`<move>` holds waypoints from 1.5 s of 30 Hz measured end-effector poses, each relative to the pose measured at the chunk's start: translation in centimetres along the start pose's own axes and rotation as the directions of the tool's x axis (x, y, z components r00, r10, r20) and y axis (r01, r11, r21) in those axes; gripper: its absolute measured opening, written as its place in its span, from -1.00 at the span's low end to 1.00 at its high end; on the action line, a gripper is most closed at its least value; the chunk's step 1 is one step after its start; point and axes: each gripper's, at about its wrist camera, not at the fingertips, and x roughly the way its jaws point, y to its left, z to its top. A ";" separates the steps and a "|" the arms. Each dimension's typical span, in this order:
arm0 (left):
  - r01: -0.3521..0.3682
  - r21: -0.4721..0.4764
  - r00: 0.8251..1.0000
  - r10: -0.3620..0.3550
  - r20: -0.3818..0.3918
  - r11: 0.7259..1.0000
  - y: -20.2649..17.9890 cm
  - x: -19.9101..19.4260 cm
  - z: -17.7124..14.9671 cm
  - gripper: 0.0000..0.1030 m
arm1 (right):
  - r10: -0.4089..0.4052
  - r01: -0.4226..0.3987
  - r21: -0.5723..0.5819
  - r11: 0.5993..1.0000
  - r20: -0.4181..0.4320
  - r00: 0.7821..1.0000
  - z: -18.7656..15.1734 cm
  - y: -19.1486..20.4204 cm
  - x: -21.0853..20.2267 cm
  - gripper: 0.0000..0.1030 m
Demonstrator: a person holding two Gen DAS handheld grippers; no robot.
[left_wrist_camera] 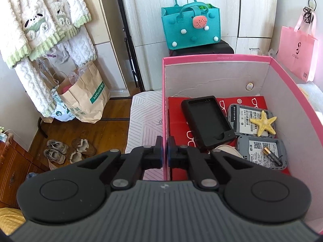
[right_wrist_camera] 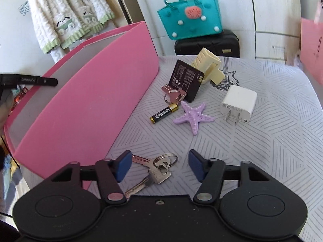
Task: Organize rigid objects
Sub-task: 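Move the right gripper to the silver keys on the bed and grasp them, then carry the silver keys into the box and release them on the black case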
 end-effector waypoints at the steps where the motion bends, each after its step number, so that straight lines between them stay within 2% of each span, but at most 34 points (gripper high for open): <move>1: -0.003 -0.001 1.000 0.003 0.000 1.000 0.0 0.0 0.0 -0.91 | -0.013 0.013 -0.011 1.000 -0.013 1.000 0.2 0.1 0.0 0.08; 2: -0.007 0.002 1.000 0.007 0.000 1.000 0.0 0.0 0.0 -0.91 | -0.029 0.029 -0.023 0.999 -0.021 0.999 0.3 0.3 0.0 -0.08; 3: -0.010 0.006 1.000 0.010 0.001 1.000 -0.1 0.0 -0.1 -0.91 | -0.037 0.036 -0.041 0.999 -0.027 0.999 0.3 0.6 0.0 -0.37; 4: -0.012 0.010 1.000 0.012 0.002 1.000 -0.1 -0.1 -0.1 -0.91 | -0.039 0.037 -0.063 0.997 -0.031 0.999 0.1 0.9 0.0 -0.41; 7: -0.024 0.024 1.000 0.024 0.008 0.999 -0.4 0.0 -0.1 -0.90 | -0.039 0.039 -0.079 0.996 -0.006 0.999 -0.1 1.1 -0.4 -0.42; 10: -0.026 0.027 1.000 0.026 0.013 0.999 -0.5 -0.1 -0.1 -0.91 | -0.013 0.017 -0.078 0.997 0.054 0.998 0.7 1.2 -1.9 -0.43; 19: -0.025 0.026 1.000 0.025 0.014 0.999 -0.4 -0.1 -0.1 -0.90 | 0.061 -0.028 -0.179 0.983 0.181 0.982 6.9 4.1 -7.4 -0.43; 26: -0.020 0.020 1.000 0.019 0.015 1.000 -0.4 -0.1 -0.2 -0.91 | 0.195 -0.157 -0.259 0.953 0.125 0.973 11.0 7.5 -8.1 -0.43; 31: -0.025 0.027 0.999 0.025 0.029 0.999 -0.6 -0.1 -0.3 -0.91 | 0.255 -0.212 -0.340 0.916 0.086 0.963 12.3 10.9 -6.6 -0.43; 34: -0.031 0.033 0.999 0.030 0.029 0.999 -0.9 -0.1 -0.4 -0.91 | 0.263 -0.224 -0.373 0.901 0.057 0.963 12.9 12.5 -4.5 -0.43; 41: -0.043 0.046 0.999 0.042 0.029 0.998 -1.1 -0.2 -0.3 -0.90 | 0.245 -0.240 -0.375 0.895 -0.034 0.969 14.8 14.4 2.3 -0.43; 45: -0.045 0.046 0.999 0.044 0.029 0.998 -1.1 -0.2 -0.3 -0.90 | 0.251 -0.267 -0.339 0.902 -0.092 0.964 16.3 14.9 6.2 -0.43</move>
